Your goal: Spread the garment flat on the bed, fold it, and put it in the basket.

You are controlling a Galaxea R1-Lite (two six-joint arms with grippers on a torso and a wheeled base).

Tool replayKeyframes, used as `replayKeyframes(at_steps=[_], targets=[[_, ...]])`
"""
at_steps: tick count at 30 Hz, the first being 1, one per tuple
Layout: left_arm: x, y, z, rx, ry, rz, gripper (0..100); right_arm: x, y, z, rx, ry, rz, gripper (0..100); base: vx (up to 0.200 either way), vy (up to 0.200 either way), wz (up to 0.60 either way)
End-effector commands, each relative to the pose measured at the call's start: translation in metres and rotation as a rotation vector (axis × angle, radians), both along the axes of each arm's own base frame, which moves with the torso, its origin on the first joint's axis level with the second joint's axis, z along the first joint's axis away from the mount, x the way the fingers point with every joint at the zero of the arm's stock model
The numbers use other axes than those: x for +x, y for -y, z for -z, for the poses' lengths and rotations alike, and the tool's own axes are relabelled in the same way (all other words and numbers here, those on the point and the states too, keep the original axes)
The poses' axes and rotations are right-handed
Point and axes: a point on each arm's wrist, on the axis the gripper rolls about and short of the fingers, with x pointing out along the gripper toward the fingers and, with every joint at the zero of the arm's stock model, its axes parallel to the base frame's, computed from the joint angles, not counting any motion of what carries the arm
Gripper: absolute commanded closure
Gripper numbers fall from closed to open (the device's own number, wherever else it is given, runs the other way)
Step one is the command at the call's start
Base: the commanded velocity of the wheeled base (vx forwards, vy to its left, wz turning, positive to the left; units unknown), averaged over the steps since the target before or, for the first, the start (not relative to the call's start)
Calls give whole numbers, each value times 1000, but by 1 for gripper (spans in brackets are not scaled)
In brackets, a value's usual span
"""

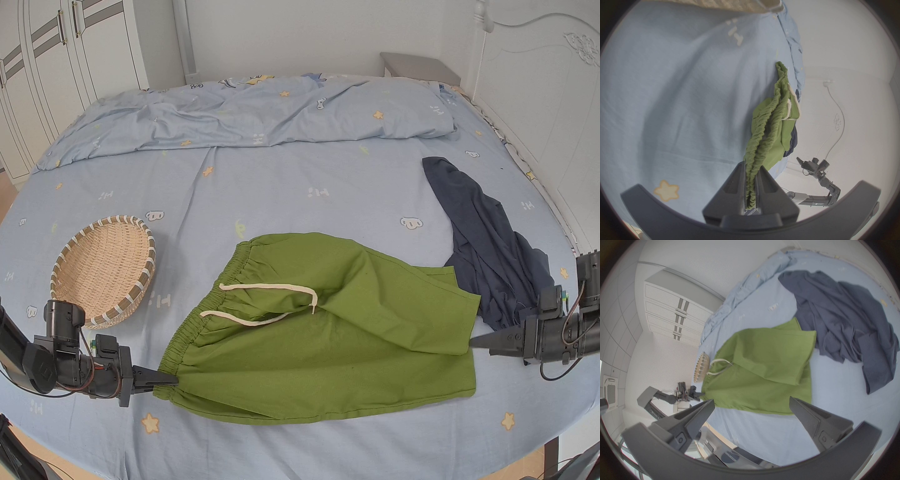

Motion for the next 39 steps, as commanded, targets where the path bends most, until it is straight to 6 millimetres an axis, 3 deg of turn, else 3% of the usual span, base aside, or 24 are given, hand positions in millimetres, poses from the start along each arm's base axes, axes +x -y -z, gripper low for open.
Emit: replayKeyframes(at_steps=[1,4,10,39], targets=[[-17,-14,-1,11,62,-11,100,4,19,49,-13,-173,-18,0,0,0,0],[-16,-15,2,28,77,1,100,1,23,76,-63,-221,-88,0,0,0,0],[-16,-18,4,28,73,-10,100,8,21,96,-55,-263,-106,0,0,0,0],[-15,-20,4,29,74,-16,100,36,12,112,86,-223,-186,0,0,0,0]])
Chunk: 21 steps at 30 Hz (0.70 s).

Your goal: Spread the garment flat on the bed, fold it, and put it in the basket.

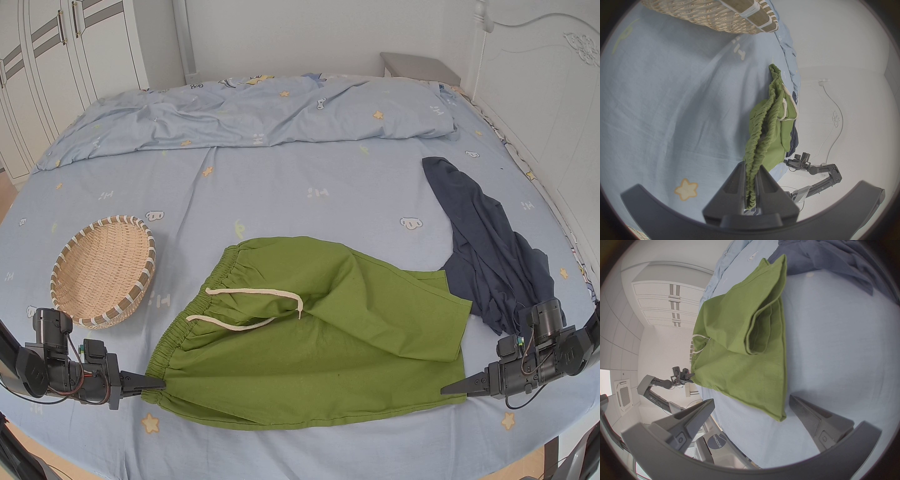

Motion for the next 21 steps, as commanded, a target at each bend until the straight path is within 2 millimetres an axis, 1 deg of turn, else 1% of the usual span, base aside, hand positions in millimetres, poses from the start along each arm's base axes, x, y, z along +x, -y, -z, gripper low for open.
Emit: replayKeyframes(at_steps=[1,9,10,21], targets=[[0,0,-1,0,3,1,100,2,-1,3,9,-12,-6,0,0,0,0],[1,0,-1,0,3,-1,100,8,1,7,9,-26,3,0,0,0,0],[1,-1,0,0,3,-2,100,8,2,8,9,-29,6,100,0,0,0],[3,-4,1,0,0,-14,100,8,10,8,13,-32,40,100,0,0,0]])
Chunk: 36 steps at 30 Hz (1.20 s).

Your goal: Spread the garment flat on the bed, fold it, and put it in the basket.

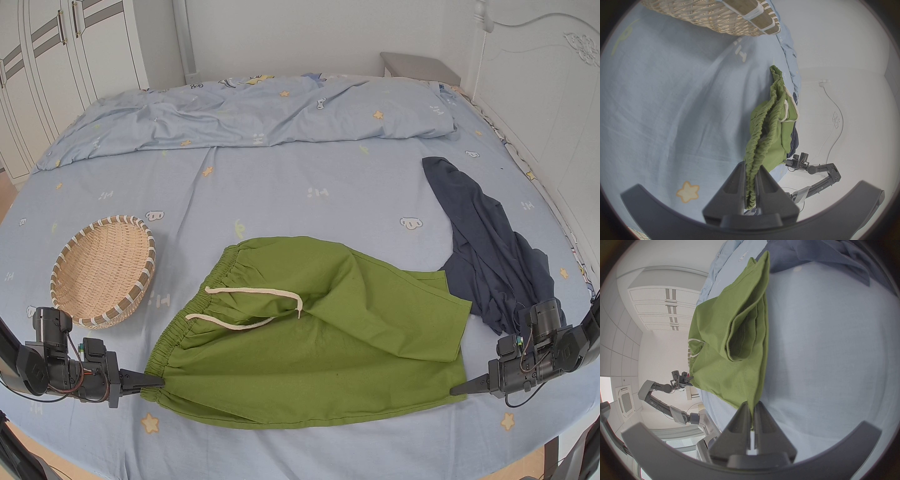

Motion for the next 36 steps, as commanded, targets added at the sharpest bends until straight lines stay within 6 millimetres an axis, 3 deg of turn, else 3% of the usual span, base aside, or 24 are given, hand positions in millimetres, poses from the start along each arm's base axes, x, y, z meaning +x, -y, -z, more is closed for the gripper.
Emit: replayKeyframes(at_steps=[1,4,13,17,22,23,36], targets=[[0,-1,1,0,-3,-4,100,-1,2,1,2,-3,7,100,0,0,0],[-1,-1,1,-1,-6,-4,100,-3,2,-1,2,1,7,100,0,0,0],[-22,-6,6,3,-52,-57,100,-35,-16,-24,-25,12,-69,100,0,0,0],[-34,-7,10,19,-57,-53,100,-42,-16,-20,-73,-41,-66,100,0,0,0],[-34,-7,10,19,-57,-53,100,-42,-16,-20,-73,-41,-66,100,0,0,0],[-46,-7,16,107,-76,-37,100,-58,-22,-13,-95,-100,-106,100,0,0,0],[-69,-7,23,240,-129,39,100,-76,-18,-3,-110,-164,-93,100,0,0,0]])
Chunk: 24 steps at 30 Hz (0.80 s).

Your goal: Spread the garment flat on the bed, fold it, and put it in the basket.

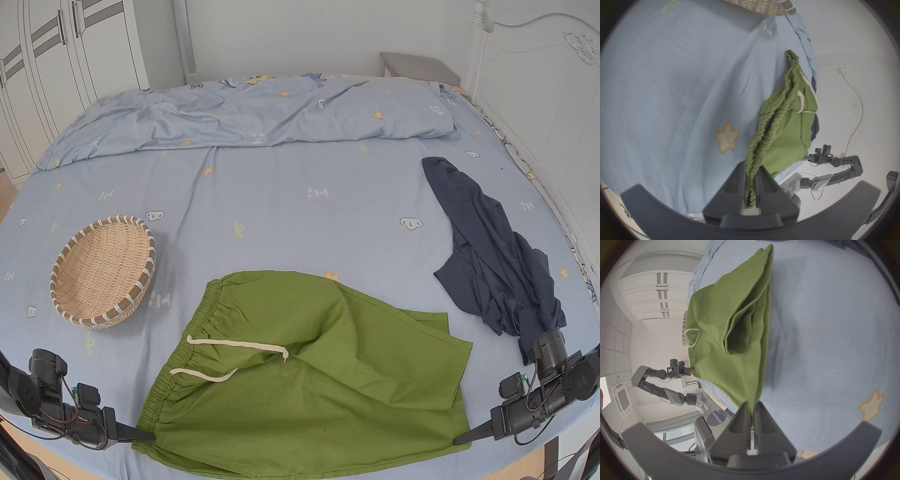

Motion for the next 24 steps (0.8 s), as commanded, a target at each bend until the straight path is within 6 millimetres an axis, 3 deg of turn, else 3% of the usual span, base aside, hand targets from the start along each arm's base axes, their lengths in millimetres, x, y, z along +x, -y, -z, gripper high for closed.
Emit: replayKeyframes(at_steps=[1,22,23,24], targets=[[-4,-5,1,64,1,-1,100,-8,3,3,-10,-30,15,100,0,0,0],[-9,-2,6,94,-3,53,100,-5,3,8,-16,-27,17,100,0,0,0],[-9,-2,6,94,-3,53,0,-5,3,8,-16,-27,17,100,0,0,0],[-9,-2,6,94,-3,53,0,-5,3,8,-16,-27,17,100,0,0,0]])
